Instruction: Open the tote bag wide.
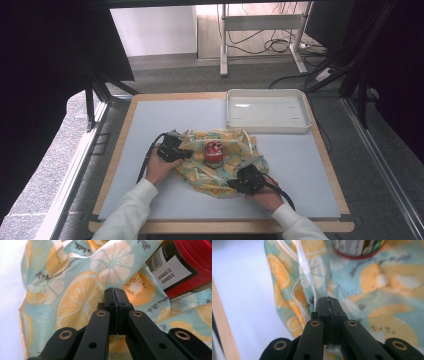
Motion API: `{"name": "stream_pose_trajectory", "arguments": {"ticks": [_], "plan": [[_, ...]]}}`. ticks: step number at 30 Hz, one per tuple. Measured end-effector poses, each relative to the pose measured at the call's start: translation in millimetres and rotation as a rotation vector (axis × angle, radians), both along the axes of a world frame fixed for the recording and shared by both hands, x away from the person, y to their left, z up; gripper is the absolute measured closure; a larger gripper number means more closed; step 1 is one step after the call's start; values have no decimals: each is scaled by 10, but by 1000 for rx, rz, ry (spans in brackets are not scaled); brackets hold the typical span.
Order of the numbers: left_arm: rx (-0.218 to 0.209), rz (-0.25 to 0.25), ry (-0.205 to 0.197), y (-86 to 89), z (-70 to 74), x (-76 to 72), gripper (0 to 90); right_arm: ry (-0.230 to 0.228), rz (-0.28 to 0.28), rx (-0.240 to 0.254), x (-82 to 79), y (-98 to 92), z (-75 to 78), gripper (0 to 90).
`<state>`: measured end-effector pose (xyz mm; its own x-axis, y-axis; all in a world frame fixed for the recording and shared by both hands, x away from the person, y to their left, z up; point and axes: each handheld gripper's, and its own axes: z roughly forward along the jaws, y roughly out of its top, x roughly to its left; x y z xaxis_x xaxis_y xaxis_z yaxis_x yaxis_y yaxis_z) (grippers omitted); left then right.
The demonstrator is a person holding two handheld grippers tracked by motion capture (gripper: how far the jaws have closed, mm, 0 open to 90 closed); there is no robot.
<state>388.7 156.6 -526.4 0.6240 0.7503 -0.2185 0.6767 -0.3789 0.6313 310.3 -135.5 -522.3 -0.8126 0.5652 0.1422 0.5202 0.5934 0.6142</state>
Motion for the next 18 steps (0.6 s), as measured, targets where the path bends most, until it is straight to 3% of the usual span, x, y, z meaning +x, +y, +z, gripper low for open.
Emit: {"name": "stream_pose_trajectory", "arguments": {"ticks": [6,9,11,18], "plan": [[15,-12,4,-5,-7,1,900,-1,-10,8,14,-24,12,889],[-4,-6,0,2,21,-13,900,-36,-17,27,24,-34,105,889],[-16,-3,-12,11,70,-35,900,-83,-36,60,66,-60,233,889],[-64,-5,-65,84,273,-151,900,-134,-69,113,172,-113,421,889]]}}
